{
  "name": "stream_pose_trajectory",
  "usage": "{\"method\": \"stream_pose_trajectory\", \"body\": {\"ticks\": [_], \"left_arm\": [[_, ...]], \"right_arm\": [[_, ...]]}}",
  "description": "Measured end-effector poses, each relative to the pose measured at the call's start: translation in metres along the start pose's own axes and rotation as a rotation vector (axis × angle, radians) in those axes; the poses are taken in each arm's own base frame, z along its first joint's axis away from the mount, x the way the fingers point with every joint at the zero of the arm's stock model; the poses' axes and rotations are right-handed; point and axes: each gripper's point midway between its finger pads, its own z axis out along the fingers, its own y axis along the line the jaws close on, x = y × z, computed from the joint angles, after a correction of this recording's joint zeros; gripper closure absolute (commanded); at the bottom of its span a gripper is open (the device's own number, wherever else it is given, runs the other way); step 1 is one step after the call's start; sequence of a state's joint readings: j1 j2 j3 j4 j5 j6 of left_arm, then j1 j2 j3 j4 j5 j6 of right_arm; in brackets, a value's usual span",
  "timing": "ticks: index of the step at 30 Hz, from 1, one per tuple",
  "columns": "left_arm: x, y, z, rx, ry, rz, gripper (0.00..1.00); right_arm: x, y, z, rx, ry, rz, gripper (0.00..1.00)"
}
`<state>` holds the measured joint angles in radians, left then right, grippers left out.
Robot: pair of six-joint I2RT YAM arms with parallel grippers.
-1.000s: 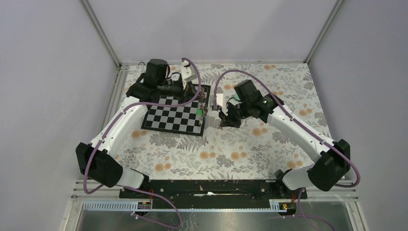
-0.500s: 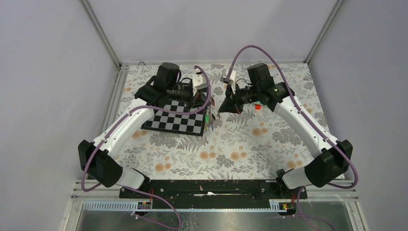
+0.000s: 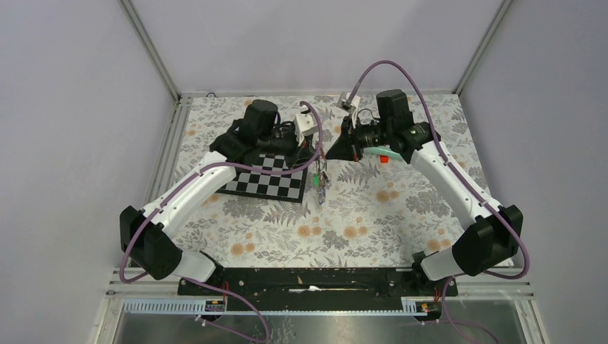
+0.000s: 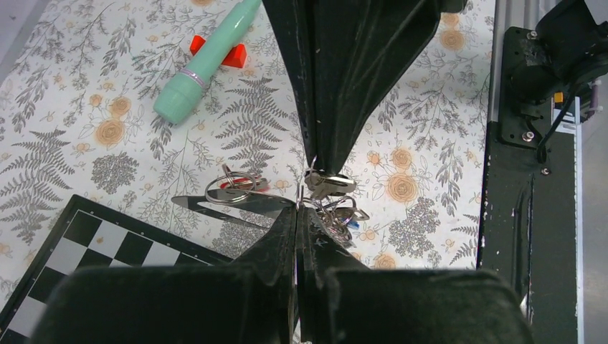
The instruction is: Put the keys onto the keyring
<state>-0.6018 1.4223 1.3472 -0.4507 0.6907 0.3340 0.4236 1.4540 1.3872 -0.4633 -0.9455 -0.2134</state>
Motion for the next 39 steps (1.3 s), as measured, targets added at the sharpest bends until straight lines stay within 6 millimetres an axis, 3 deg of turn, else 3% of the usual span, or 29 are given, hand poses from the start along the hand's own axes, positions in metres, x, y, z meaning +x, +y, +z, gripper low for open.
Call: {"method": "stream_pose_trajectory", "body": {"ticks": [8,39], "left_arm": [[-0.001,0.004,0.0,-0.025,-0.004,-0.019,1.0],[0.009,0.003,0.005,-0.028,0.01,-0.024,1.0]], "right_arm": [[0.015,-0.008,0.005,-0.012,0.002,0.098,1.0],[0.016,-0.012,0.014,-0.052,-0.006,0.162,1.0]]}}
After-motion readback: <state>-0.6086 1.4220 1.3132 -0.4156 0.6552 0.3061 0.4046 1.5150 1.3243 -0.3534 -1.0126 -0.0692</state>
